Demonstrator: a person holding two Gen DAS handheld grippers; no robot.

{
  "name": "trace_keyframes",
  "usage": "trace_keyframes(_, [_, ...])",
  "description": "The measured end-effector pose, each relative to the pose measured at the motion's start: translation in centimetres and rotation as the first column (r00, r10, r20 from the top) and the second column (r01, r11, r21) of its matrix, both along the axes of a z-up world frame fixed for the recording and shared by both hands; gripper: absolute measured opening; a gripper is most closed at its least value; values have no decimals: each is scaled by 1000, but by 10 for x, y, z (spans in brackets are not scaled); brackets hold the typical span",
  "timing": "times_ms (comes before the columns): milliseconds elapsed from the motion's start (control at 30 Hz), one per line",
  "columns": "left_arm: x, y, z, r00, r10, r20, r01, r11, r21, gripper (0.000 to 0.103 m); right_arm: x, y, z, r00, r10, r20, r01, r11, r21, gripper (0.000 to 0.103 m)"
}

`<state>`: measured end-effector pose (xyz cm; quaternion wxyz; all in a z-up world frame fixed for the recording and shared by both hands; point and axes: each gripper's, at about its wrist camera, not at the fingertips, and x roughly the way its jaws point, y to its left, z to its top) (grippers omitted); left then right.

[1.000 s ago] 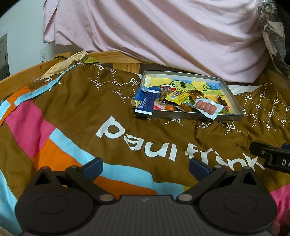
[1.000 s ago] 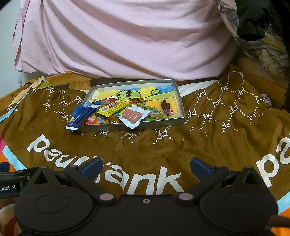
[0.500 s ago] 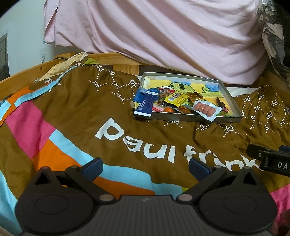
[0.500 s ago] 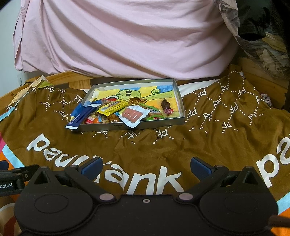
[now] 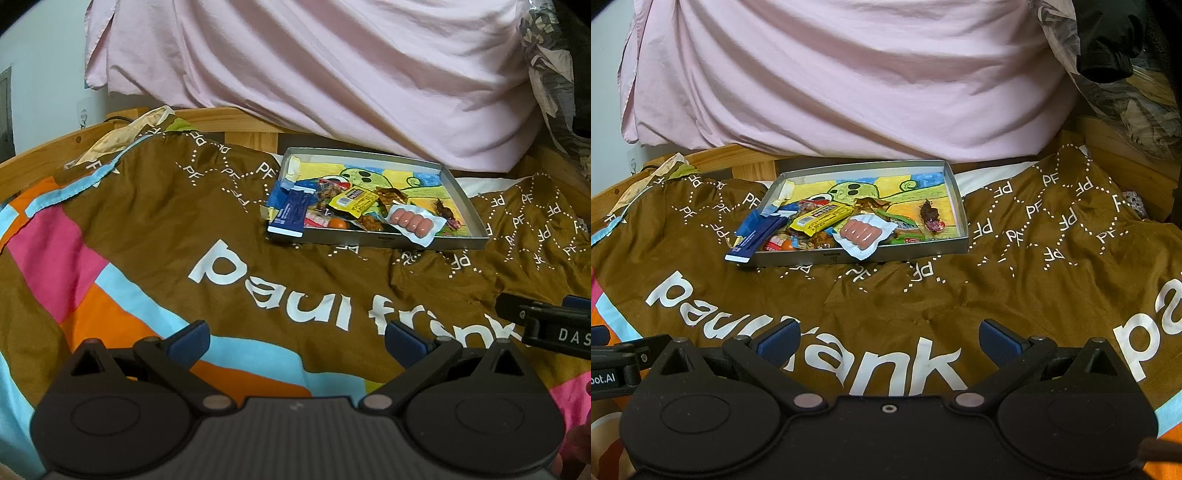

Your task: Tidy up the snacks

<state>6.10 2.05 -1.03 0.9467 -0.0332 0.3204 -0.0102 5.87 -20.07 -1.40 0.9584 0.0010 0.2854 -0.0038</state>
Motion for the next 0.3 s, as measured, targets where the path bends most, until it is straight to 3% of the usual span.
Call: trace_keyframes(300, [0, 0, 0, 1000, 1, -1, -1, 1000, -3, 103, -1, 0, 0, 1000, -8, 2, 8, 1000, 1, 102])
